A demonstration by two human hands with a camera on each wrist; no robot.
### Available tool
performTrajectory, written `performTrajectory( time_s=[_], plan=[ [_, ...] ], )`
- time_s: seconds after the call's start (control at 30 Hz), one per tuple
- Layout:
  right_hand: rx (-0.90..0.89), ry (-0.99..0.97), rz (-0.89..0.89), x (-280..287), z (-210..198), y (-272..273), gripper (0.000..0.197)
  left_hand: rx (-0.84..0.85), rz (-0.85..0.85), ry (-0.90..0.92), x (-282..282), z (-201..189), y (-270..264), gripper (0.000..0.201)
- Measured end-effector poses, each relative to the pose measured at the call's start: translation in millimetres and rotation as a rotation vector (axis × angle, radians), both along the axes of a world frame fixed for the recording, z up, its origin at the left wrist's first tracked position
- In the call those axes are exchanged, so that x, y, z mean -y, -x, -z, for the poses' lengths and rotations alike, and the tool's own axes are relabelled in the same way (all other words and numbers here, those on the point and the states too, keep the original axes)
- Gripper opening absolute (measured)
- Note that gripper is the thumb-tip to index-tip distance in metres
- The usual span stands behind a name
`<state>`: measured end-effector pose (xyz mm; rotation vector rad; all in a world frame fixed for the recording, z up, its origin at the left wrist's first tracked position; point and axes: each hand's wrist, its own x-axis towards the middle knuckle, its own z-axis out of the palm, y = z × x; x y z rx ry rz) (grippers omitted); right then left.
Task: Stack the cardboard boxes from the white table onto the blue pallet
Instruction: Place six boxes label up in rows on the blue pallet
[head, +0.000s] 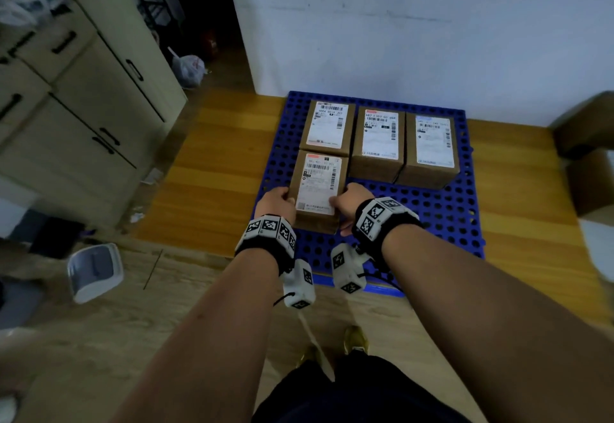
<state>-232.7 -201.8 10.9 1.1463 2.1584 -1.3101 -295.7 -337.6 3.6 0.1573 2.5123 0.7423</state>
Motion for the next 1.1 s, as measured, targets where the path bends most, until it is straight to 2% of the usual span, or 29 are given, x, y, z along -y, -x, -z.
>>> performTrajectory(
  time_s=[0.33, 0.5, 0.6, 0.73, 0.87, 0.9, 0.93, 0.97, 1.07, 1.1],
  plan=[
    [0.008, -0.023, 0.034, 0, 0, -2, 0.019, -0.068, 0.118, 0.084, 0, 2, 3, 0.042],
    [0.003, -0.094, 0.073, -7, -4, -12, 0.034, -0.097, 0.176, 0.166, -4, -3, 0, 0.049],
    [0.032, -0.14, 0.106, -17, -8, -25, 0.037, -0.181, 0.228, 0.159, -13, -8, -2, 0.051],
    [0.034, -0.189, 0.175, -35, -17, -54, 0.025, -0.3, 0.386, 0.134, -37, -20, -15, 0.054],
    [-0.012, -0.208, 0.251, -56, -27, -97, 0.039, -0.406, 0.559, 0.096, -71, -29, -40, 0.053],
    [-0.02, -0.212, 0.292, -64, -31, -116, 0.034, -0.422, 0.608, 0.073, -86, -33, -54, 0.053],
    [-0.03, -0.216, 0.305, -67, -31, -122, 0.023, -0.418, 0.618, 0.067, -90, -34, -57, 0.053],
    [-0.037, -0.226, 0.349, -74, -31, -135, 0.021, -0.42, 0.641, 0.053, -99, -36, -67, 0.053],
    [-0.042, -0.204, 0.471, -97, -39, -183, 0.021, -0.402, 0.749, 0.029, -132, -41, -103, 0.054],
    [-0.037, -0.197, 0.489, -105, -40, -197, 0.027, -0.392, 0.772, 0.025, -142, -42, -115, 0.055]
  ],
)
